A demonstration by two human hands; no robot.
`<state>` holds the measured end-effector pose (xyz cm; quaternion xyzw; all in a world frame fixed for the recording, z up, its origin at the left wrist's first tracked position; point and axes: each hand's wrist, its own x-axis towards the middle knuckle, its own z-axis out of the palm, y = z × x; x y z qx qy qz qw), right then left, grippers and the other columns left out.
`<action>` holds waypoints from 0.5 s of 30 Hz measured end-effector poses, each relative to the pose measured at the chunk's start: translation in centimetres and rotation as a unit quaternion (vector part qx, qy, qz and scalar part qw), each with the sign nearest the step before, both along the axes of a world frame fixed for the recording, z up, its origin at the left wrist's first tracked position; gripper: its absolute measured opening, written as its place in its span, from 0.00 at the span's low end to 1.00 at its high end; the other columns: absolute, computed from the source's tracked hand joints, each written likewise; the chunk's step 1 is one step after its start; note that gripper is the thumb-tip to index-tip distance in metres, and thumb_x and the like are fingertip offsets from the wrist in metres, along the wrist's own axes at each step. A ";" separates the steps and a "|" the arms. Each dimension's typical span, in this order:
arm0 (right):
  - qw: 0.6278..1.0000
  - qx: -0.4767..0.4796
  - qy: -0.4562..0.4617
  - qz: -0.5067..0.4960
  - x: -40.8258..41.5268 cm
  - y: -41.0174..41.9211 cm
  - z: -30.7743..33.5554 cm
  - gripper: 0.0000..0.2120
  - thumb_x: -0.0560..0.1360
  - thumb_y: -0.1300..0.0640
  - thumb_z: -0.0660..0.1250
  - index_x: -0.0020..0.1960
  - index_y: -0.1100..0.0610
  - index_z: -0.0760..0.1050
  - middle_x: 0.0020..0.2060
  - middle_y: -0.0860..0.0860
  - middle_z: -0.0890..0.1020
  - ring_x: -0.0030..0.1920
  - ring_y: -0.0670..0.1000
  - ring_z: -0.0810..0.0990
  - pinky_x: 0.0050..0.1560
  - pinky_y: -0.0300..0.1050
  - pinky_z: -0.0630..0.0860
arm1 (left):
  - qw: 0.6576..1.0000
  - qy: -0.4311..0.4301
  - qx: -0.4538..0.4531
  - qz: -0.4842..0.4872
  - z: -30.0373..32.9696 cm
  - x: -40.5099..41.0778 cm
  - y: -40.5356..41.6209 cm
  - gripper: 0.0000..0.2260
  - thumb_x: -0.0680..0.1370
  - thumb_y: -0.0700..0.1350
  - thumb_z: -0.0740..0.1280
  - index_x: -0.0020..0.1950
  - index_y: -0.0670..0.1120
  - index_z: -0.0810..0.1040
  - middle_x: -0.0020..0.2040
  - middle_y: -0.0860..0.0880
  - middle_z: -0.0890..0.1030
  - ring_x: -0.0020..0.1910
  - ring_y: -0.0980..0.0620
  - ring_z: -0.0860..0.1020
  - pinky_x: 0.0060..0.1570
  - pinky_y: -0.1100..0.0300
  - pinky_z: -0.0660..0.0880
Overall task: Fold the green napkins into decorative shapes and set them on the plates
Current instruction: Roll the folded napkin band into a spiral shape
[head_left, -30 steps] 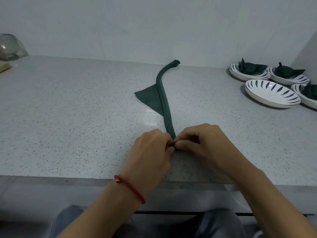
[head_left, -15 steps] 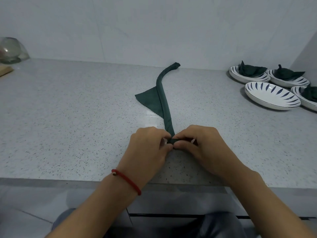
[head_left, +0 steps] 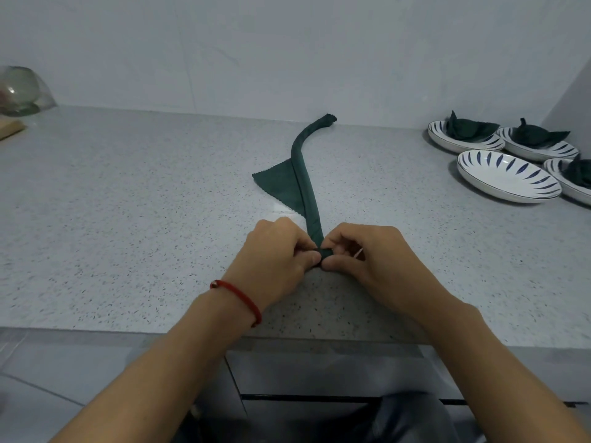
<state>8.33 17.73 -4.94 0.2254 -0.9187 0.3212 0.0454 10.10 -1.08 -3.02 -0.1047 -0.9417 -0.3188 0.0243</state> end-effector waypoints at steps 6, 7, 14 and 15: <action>0.999 0.036 -0.023 0.015 -1.6 -0.3 1.0 0.05 0.75 0.47 0.72 0.46 0.47 0.83 0.39 0.44 0.83 0.40 0.42 0.79 0.43 0.42 0.77 | 0.999 0.052 -0.004 0.011 -0.8 0.1 0.2 0.07 0.77 0.48 0.72 0.53 0.51 0.86 0.44 0.53 0.84 0.43 0.55 0.79 0.49 0.56 0.77; 0.999 0.033 -0.021 0.010 -1.6 -0.2 0.9 0.05 0.75 0.46 0.72 0.47 0.47 0.83 0.38 0.43 0.83 0.40 0.42 0.79 0.42 0.40 0.76 | 0.999 0.043 0.002 0.013 -0.6 -0.1 0.3 0.06 0.77 0.48 0.72 0.51 0.51 0.86 0.43 0.53 0.84 0.42 0.55 0.79 0.47 0.58 0.77; 0.999 0.016 0.030 0.006 -0.7 -0.7 -0.2 0.10 0.74 0.54 0.75 0.52 0.49 0.78 0.36 0.43 0.79 0.39 0.45 0.78 0.44 0.42 0.78 | 1.000 -0.024 0.020 -0.002 0.3 -1.5 -0.4 0.05 0.77 0.44 0.72 0.45 0.50 0.88 0.31 0.49 0.83 0.34 0.53 0.82 0.42 0.53 0.81; 0.999 0.029 0.035 0.004 -0.9 -0.7 -0.2 0.08 0.75 0.53 0.74 0.52 0.49 0.78 0.36 0.43 0.78 0.40 0.45 0.77 0.46 0.45 0.77 | 1.000 -0.022 0.022 0.001 0.1 -1.5 -0.3 0.06 0.78 0.45 0.71 0.45 0.49 0.88 0.32 0.47 0.83 0.35 0.51 0.82 0.43 0.51 0.81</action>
